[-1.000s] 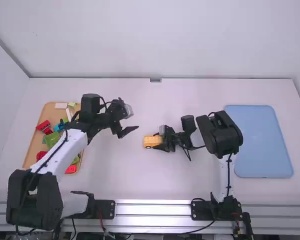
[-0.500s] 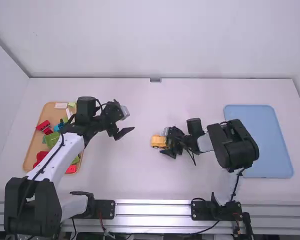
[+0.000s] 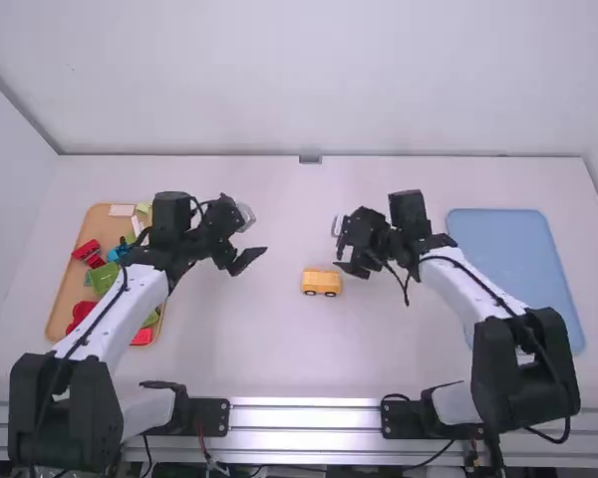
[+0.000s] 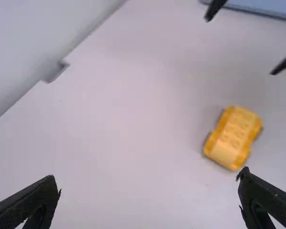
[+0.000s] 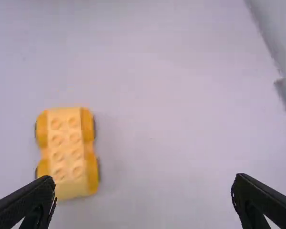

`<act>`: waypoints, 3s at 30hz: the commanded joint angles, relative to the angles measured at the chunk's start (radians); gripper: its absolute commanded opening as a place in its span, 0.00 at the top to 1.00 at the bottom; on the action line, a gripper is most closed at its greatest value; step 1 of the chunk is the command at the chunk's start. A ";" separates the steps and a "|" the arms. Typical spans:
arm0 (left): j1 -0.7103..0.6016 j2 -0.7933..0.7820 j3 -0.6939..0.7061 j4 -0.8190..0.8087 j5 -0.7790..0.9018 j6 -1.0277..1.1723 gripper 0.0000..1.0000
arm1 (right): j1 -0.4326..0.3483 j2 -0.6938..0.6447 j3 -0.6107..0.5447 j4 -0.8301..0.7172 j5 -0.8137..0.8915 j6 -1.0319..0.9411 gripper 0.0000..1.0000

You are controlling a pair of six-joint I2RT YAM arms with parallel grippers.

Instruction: Assemble lego blocks to make yellow taxi

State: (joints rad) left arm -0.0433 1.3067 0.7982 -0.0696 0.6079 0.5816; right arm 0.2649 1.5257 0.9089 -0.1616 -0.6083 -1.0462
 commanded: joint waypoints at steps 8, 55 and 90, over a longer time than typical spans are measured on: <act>0.005 -0.167 -0.007 -0.028 -0.526 -0.563 0.01 | 0.145 -0.008 0.107 0.103 -0.177 0.249 0.01; 0.851 -0.156 0.072 -0.414 -0.505 -0.793 0.12 | 0.216 0.246 0.395 0.231 -0.325 0.391 0.01; 0.832 0.356 0.092 -0.451 -0.507 -0.641 0.45 | 0.219 0.246 0.395 0.232 -0.224 0.392 0.01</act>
State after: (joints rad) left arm 0.8005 1.6680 0.9070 -0.5316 0.0372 -0.0807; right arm 0.4824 1.7626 1.2705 0.0704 -0.8303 -0.6590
